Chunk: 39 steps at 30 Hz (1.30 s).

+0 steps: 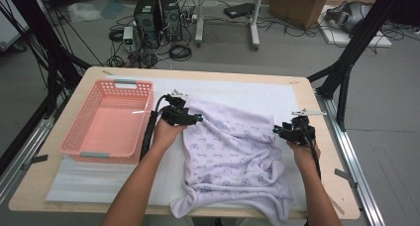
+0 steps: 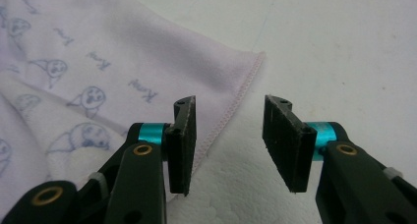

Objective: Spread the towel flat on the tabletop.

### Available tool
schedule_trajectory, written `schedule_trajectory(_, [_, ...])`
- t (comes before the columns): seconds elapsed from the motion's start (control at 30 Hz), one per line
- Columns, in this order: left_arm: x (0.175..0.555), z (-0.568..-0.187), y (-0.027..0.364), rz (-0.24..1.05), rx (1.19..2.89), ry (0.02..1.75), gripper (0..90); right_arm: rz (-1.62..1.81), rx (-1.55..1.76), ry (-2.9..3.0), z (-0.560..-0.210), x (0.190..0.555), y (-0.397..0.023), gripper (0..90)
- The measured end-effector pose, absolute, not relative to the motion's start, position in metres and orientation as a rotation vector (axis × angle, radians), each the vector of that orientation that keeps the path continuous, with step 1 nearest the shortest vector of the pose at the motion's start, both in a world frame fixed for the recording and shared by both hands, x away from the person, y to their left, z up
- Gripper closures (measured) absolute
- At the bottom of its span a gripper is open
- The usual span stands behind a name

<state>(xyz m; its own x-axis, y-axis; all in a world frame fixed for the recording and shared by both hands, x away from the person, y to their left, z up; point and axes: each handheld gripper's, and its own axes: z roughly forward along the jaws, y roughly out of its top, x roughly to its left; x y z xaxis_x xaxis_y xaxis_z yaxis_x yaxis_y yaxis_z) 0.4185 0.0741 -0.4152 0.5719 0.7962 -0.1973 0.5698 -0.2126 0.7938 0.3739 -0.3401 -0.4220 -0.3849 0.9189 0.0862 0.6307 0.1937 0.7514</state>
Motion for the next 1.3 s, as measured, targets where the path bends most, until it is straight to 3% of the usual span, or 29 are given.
schedule_trajectory(0.33, [0.409, -0.439, 0.073, 0.305, 1.954, 1.131, 34.8, 0.958, 1.436, 2.208, -0.439, 0.388, -0.321, 54.9])
schedule_trajectory(0.4, [0.408, -0.445, 0.071, 0.303, 1.959, 1.163, 34.7, 0.920, 1.407, 2.208, -0.441, 0.389, -0.316, 61.0])
schedule_trajectory(0.43, [0.407, -0.447, 0.069, 0.323, 1.948, 1.156, 34.1, 0.915, 1.407, 2.218, -0.440, 0.391, -0.315, 68.6])
schedule_trajectory(0.47, [0.406, -0.448, 0.067, 0.338, 1.936, 1.165, 34.1, 0.929, 1.392, 2.247, -0.439, 0.392, -0.314, 82.3])
schedule_trajectory(0.5, [0.405, -0.448, 0.065, 0.363, 1.938, 1.166, 34.0, 0.938, 1.368, 2.278, -0.439, 0.394, -0.313, 83.6])
schedule_trajectory(0.53, [0.403, -0.448, 0.063, 0.413, 1.962, 1.165, 36.5, 0.911, 1.356, 2.291, -0.437, 0.395, -0.311, 84.6])
schedule_trajectory(0.57, [0.401, -0.447, 0.061, 0.488, 2.000, 1.154, 46.0, 0.895, 1.350, 2.307, -0.436, 0.396, -0.310, 85.2])
schedule_trajectory(0.63, [0.404, -0.445, 0.064, 0.472, 1.990, 1.167, 77.9, 0.879, 1.325, 2.310, -0.435, 0.401, -0.310, 85.9])
schedule_trajectory(0.67, [0.409, -0.443, 0.067, 0.435, 1.992, 1.193, 84.9, 0.874, 1.320, 2.302, -0.435, 0.406, -0.310, 86.0])
schedule_trajectory(0.73, [0.416, -0.437, 0.072, 0.487, 1.983, 1.224, 87.2, 0.868, 1.317, 2.271, -0.433, 0.416, -0.313, 86.1])
schedule_trajectory(0.87, [0.429, -0.429, 0.085, 0.499, 1.886, 1.301, 87.3, 0.915, 1.349, 2.173, -0.422, 0.435, -0.317, 86.2])
schedule_trajectory(1.2, [0.455, -0.404, 0.090, 0.618, 1.726, 1.226, 85.7, 1.084, 1.293, 1.889, -0.376, 0.470, -0.319, 86.2])
schedule_trajectory(1.23, [0.455, -0.405, 0.088, 0.615, 1.715, 1.233, 80.6, 1.084, 1.294, 1.870, -0.374, 0.472, -0.319, 85.5])
schedule_trajectory(1.27, [0.456, -0.408, 0.088, 0.591, 1.718, 1.246, 69.2, 1.077, 1.302, 1.862, -0.374, 0.474, -0.318, 82.6])
schedule_trajectory(1.3, [0.457, -0.410, 0.089, 0.549, 1.736, 1.264, 61.8, 1.058, 1.330, 1.859, -0.376, 0.476, -0.319, 75.1])
